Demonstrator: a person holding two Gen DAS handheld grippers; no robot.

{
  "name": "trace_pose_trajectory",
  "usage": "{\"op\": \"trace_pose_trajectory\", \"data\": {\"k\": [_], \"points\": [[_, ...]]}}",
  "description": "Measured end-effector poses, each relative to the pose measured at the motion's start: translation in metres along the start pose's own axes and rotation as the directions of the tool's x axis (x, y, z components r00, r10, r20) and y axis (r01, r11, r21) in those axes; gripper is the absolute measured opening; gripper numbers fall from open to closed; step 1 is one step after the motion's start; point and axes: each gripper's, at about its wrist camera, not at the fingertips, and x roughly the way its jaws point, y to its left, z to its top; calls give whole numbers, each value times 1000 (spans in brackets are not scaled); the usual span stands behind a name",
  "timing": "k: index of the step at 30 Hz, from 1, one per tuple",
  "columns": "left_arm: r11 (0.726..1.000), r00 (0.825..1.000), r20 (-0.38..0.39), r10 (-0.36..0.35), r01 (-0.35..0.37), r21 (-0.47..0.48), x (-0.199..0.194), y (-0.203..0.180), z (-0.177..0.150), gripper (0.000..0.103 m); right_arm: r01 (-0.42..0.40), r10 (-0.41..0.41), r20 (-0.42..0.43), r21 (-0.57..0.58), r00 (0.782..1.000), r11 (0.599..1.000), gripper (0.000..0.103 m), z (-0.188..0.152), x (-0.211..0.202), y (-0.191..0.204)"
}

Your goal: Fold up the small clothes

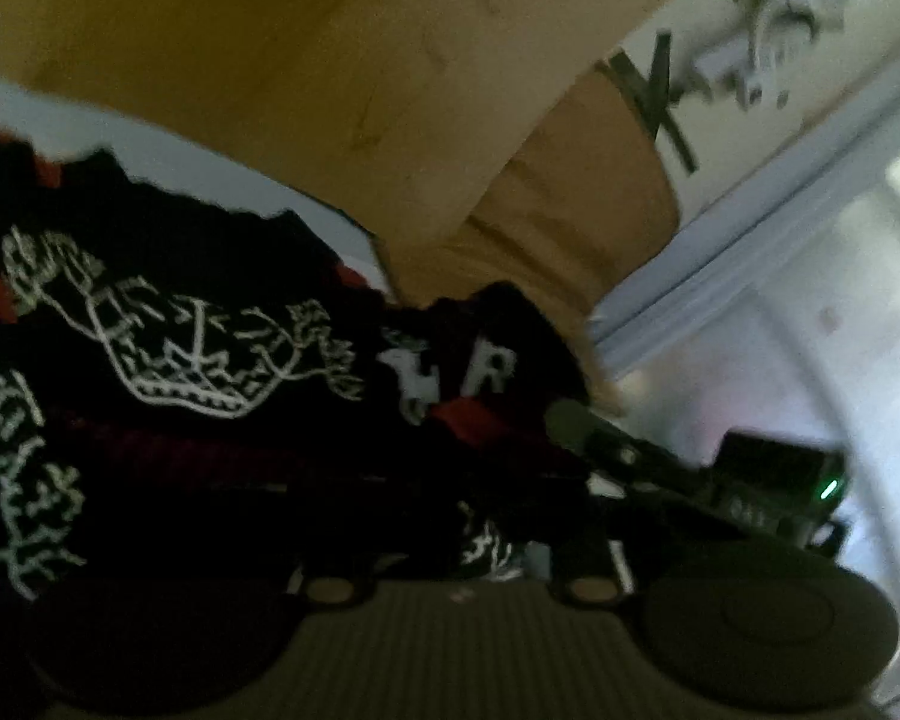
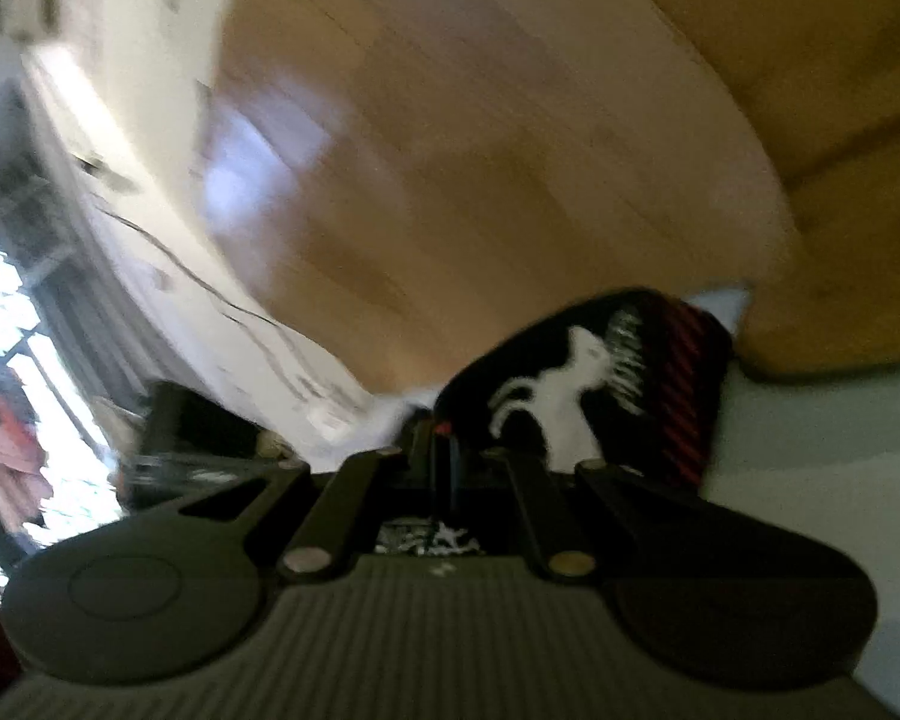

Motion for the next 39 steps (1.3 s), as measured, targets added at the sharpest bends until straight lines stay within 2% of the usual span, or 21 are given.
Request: {"op": "trace_pose_trajectory", "data": {"k": [2,3,5,7,9,12,14,17,20,23,26,28,30,32,38,39], "points": [[995,996,3,86,-86,41,3,-6,-4,13,160,-159,-68,3,985,987,7,-1,11,-2],[987,989,5,150,-150,61,8,-9,-6,13,206,-205,-92,3,974,978,7,-2,18,-2],[967,971,15,239,-239,92,16,-13,-10,13,264,-269,-104,-63,958,963,7,-3,28,9],[956,963,41,268,-271,114,18,-17,-13,13,301,-310,-90,-106,946,948,8,-4,34,19],[950,958,53,281,-286,122,16,-14,-15,13,291,-295,-46,-81,954,953,11,1,29,21],[958,964,51,263,-267,102,15,-6,-14,13,263,-263,-3,-12,965,965,12,10,11,18],[960,965,52,256,-260,101,15,-4,-14,14,269,-269,1,-41,963,962,12,6,-4,28],[956,963,59,263,-269,115,15,-6,-15,14,250,-255,-32,-96,967,963,12,-9,-22,48],[955,961,63,267,-273,118,16,-8,-15,15,255,-266,-81,-127,961,959,12,-31,-33,63],[953,960,67,270,-277,123,15,-9,-16,16,279,-296,-135,-132,946,951,12,-52,-37,73],[950,958,72,276,-283,133,16,-10,-16,16,256,-274,-167,-121,947,959,12,-75,-56,86],[949,958,75,278,-286,135,16,-11,-17,16,266,-281,-179,-105,943,958,14,-89,-72,93],[949,958,75,278,-286,135,16,-11,-17,16,294,-301,-188,-68,935,953,24,-103,-87,97],[949,958,75,278,-286,135,16,-10,-17,16,328,-331,-187,-49,925,943,29,-115,-97,101],[943,954,83,288,-298,147,16,-12,-17,16,321,-321,-156,-31,934,947,29,-127,-86,109],[942,953,85,291,-301,150,16,-13,-18,16,326,-331,-157,-57,931,944,25,-127,-81,113]]}}
